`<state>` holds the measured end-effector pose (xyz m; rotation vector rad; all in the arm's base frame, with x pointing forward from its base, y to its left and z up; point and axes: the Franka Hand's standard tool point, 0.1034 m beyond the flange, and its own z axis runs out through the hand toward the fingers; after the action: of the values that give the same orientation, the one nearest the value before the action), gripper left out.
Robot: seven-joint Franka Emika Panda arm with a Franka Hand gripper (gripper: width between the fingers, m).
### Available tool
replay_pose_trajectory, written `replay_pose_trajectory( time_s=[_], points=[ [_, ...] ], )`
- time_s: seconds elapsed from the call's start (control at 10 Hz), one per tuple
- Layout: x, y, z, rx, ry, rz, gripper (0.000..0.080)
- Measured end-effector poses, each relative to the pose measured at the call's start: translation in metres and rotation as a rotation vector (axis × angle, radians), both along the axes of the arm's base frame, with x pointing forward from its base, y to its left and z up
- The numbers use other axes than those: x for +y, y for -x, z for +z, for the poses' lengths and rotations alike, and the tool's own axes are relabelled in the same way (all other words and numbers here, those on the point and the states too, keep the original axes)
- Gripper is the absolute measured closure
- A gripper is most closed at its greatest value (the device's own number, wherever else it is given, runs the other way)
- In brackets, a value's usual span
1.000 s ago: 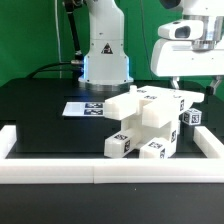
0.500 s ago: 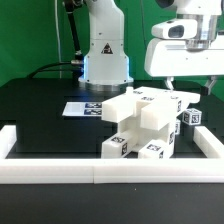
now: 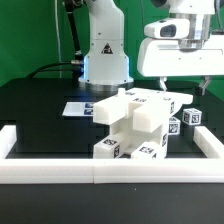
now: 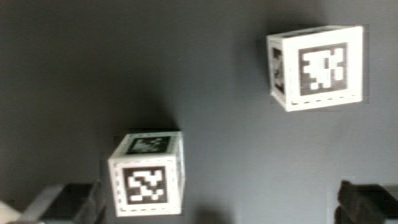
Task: Assemble chair
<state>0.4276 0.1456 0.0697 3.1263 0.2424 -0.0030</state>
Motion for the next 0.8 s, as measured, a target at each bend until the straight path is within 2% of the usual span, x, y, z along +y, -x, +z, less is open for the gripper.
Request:
replay_pose_trajectory(
  time_s=[0.4,0.8],
  points=[
    [0.015,0.015,-0.007,0.009,0.002,-0.025,0.0150],
    [0.029,0.019,-0.025,0.012,0.015,-0.030,0.0150]
  ],
)
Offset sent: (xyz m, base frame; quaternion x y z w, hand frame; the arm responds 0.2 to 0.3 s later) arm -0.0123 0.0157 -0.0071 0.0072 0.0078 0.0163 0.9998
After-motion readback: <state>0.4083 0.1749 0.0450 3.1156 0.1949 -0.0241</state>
